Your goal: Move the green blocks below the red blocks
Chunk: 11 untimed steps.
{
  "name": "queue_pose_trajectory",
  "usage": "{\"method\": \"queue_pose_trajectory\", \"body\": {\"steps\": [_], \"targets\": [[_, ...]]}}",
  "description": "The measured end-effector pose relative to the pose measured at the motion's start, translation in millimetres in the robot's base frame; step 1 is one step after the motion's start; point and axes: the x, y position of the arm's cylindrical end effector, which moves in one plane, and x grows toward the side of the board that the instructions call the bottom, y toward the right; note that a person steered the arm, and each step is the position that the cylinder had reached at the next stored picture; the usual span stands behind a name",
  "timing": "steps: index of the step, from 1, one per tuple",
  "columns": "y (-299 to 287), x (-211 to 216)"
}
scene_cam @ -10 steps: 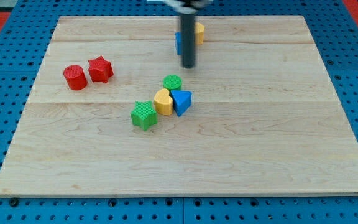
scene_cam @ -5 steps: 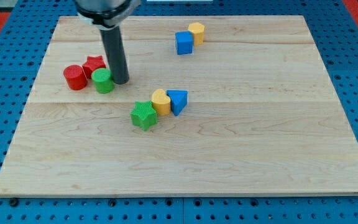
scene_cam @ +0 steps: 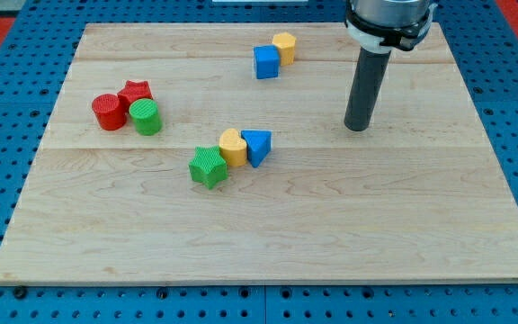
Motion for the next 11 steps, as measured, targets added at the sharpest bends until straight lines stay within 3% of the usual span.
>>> {"method": "queue_pose_trajectory", "body": {"steps": [1,2,3,5,8,11], "targets": [[4.5,16.2],[-21.6,64.6],[-60.5,72.1],[-82.6,74.3],[-183.8,75.8],[-276.8,38.1]]}}
